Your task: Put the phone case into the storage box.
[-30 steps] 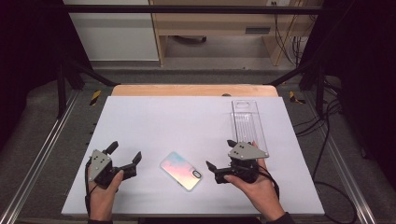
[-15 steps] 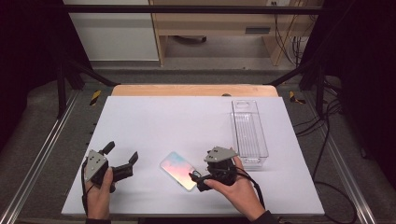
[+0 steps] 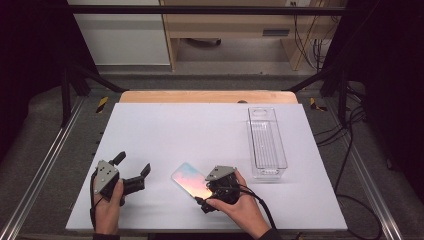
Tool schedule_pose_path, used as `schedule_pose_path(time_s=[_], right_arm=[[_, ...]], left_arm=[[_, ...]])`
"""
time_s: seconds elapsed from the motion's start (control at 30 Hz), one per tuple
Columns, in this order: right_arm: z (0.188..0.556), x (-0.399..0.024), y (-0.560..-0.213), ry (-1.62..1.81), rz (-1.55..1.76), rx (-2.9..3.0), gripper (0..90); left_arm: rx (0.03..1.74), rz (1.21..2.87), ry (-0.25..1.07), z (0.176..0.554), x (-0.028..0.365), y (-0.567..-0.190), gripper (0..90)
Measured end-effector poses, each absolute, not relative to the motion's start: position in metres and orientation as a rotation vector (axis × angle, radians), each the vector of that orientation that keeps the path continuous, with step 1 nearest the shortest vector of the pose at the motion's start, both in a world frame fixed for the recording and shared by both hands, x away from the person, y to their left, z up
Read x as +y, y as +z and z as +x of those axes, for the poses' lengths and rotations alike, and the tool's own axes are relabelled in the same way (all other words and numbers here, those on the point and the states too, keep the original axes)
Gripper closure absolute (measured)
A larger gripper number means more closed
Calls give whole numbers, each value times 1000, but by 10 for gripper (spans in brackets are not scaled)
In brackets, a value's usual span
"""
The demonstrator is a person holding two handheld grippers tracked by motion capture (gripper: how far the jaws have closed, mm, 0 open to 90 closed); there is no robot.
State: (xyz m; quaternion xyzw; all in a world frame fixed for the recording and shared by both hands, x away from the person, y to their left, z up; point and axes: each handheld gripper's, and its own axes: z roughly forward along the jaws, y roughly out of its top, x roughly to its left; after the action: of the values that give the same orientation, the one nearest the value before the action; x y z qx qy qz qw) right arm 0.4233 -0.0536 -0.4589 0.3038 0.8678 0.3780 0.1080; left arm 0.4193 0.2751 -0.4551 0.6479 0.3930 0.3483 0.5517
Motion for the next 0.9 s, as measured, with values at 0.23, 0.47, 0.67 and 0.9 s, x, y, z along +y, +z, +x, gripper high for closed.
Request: schedule_pose_path(time_s=[0.23, 0.47, 0.67, 0.9], right_arm=[[427, -46, -468, 1077, 902, 2602, 64], [429, -43, -475, 1036, 912, 2601, 61], [429, -41, -480, 1030, 927, 2605, 62], [429, -39, -484, 1011, 927, 2610, 60]], left_arm=[[923, 1543, 825, 420, 275, -456, 31], [918, 1553, 820, 420, 273, -456, 31], [905, 1565, 821, 420, 271, -456, 31], [895, 1568, 821, 420, 269, -456, 31]])
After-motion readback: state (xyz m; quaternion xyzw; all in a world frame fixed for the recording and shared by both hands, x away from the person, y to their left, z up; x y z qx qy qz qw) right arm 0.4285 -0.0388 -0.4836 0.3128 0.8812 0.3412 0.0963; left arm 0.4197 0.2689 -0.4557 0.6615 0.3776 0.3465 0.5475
